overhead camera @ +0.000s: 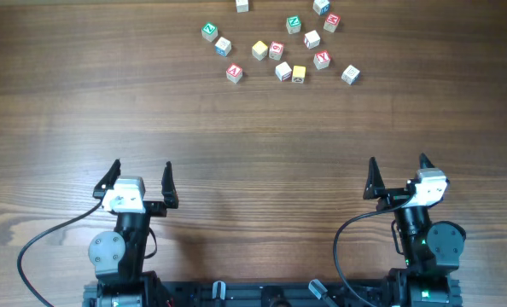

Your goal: Form a tower

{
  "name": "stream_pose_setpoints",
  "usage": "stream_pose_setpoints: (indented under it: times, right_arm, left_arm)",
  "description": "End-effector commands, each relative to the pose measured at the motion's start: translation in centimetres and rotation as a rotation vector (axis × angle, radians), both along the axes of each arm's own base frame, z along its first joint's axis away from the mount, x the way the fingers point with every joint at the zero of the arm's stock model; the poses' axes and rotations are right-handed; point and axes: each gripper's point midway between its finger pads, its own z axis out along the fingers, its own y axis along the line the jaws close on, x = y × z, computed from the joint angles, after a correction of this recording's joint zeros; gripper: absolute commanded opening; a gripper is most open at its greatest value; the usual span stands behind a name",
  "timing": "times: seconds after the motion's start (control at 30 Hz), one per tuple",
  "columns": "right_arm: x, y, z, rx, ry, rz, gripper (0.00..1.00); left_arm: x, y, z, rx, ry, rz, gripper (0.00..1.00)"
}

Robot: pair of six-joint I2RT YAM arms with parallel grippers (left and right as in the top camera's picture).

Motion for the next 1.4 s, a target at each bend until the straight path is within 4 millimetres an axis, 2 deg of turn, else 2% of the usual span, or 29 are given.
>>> stream_pose_setpoints:
  times: [0.0,0.73,0.77,0.8,0.9,0.97,1.0,1.13,1.23,1.33,1.37]
  right_arm:
    - [0.0,-0.3,0.2,0.011,-0.006,-0.017,1.0]
    - [0.0,-0.3,0.1,0.011,-0.003,-0.017,0.99]
    - [0.0,-0.3,0.1,0.011,-0.003,-0.017,1.0]
    - [0.0,-0.3,0.1,0.011,-0.003,-0.017,1.0]
    - [0.0,-0.3,0.1,0.011,-0.003,-0.017,1.0]
    - [0.0,-0.3,0.1,0.011,-0.003,-0.017,1.0]
    - [0.0,-0.3,0.1,0.011,-0.003,-0.017,1.0]
    - [0.0,-0.3,0.1,0.011,-0.003,-0.017,1.0]
    - [0.0,-0.3,0.1,0.011,-0.003,-0.017,1.0]
    - [0.0,-0.3,0.1,0.011,-0.003,-0.017,1.0]
    - [0.0,-0.3,0.1,0.012,-0.003,-0.017,1.0]
  left_arm:
    - [0.0,0.2,-0.1,0.001,0.003,0.011,1.0]
    - [0.0,0.2,-0.1,0.001,0.002,0.011,1.0]
    - [0.0,-0.3,0.1,0.0,-0.005,-0.017,1.0]
    - [-0.2,-1.9,0.6,-0.002,-0.026,-0.112,1.0]
    - [-0.2,-1.7,1.3,0.01,-0.056,-0.1,1.0]
    - [-0.4,-2.5,3.9,0.011,-0.162,-0.145,1.0]
    - [-0.6,-2.5,5.4,-0.049,-0.215,-0.148,1.0]
    - [-0.6,-2.3,5.8,-0.157,-0.207,-0.142,1.0]
    - [-0.2,-1.3,5.9,-0.241,-0.2,-0.088,1.0]
    - [-0.1,-1.3,7.7,-0.336,-0.247,-0.109,1.0]
    - [0.1,-2.0,8.9,-0.373,-0.25,-0.153,1.0]
